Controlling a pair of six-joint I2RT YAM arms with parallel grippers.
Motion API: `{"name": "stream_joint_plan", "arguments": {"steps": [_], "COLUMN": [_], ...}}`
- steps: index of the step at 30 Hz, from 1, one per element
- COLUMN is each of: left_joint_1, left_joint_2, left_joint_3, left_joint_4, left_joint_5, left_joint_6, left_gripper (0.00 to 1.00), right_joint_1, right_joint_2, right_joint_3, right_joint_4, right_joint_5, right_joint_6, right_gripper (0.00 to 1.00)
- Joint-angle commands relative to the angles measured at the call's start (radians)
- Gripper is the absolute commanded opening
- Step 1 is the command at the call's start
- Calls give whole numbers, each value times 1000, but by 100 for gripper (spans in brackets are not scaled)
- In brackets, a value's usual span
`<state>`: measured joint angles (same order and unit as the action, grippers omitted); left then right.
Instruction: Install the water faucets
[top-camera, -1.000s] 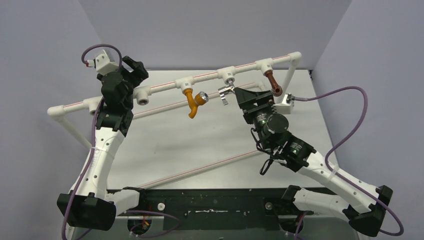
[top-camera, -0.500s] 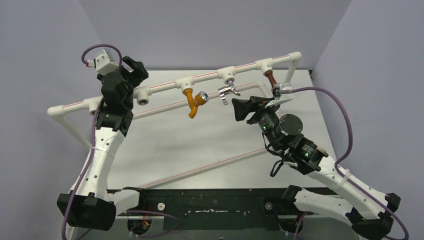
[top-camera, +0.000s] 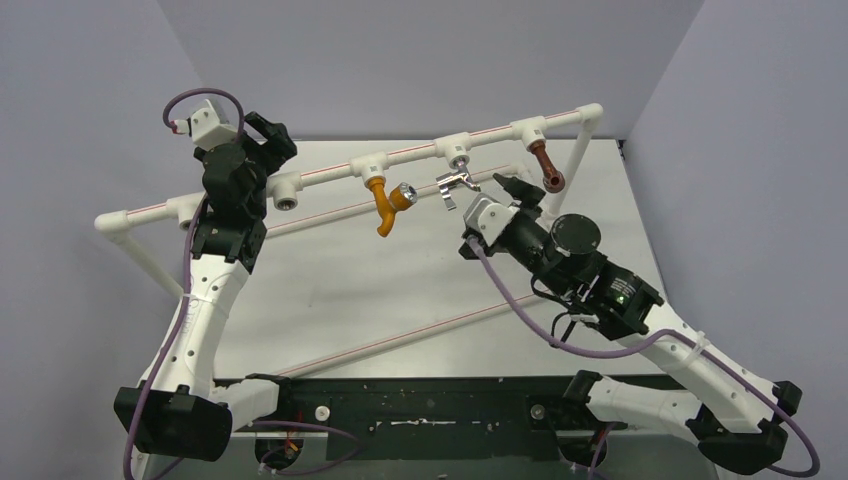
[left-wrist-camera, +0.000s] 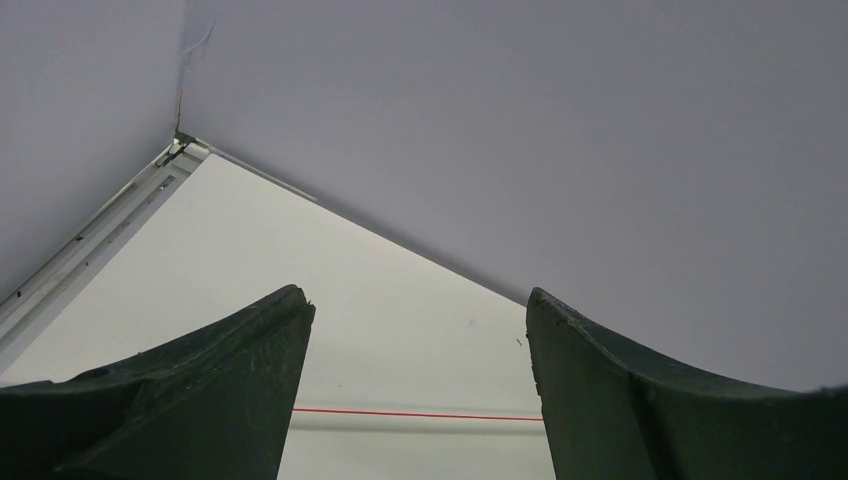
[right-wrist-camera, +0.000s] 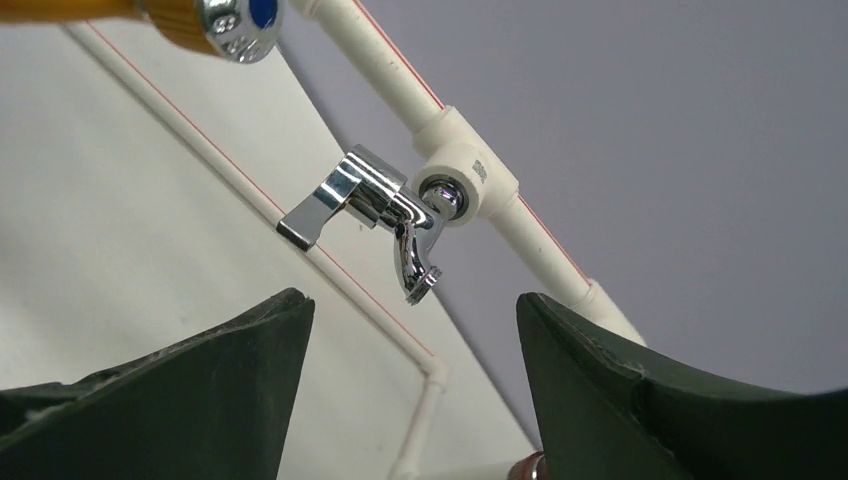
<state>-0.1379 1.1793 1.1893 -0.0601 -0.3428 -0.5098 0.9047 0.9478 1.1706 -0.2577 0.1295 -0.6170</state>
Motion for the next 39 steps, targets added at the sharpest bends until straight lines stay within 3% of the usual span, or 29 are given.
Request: {"name": "stream_joint_plan", "arguments": {"steps": [1, 5, 9, 23, 29, 36, 39], "left_joint_1": [-6, -6, -7, -7, -7, -8, -8], "left_joint_2": [56, 57, 57, 55, 56, 57, 58], "left_joint_3": [-83, -83, -83, -82, -83, -84, -82], "left_joint_4": [-258, -258, -258, -256, -256, -257, -256], "left_joint_5": [15, 17, 18, 21, 24, 27, 27], "left_joint_6": [16, 14, 16, 13, 13, 14, 14], "left_gripper": [76, 76, 76, 76, 76, 76, 76], "right_joint_1": [7, 16, 37, 45, 38, 30, 28], "right_joint_2": [18, 59, 83, 213, 250, 243, 229], "right_joint_3": [40, 18, -52, -97, -96, -100, -126], "right_joint_4": [-56, -39, 112, 409, 438, 490, 538], "right_joint_5": [-30, 58, 139, 205, 239, 252, 228], "right_joint_6": [-393, -591, -747, -924, -903, -704, -599], "right_gripper": [77, 77, 76, 66, 46, 0, 0]}}
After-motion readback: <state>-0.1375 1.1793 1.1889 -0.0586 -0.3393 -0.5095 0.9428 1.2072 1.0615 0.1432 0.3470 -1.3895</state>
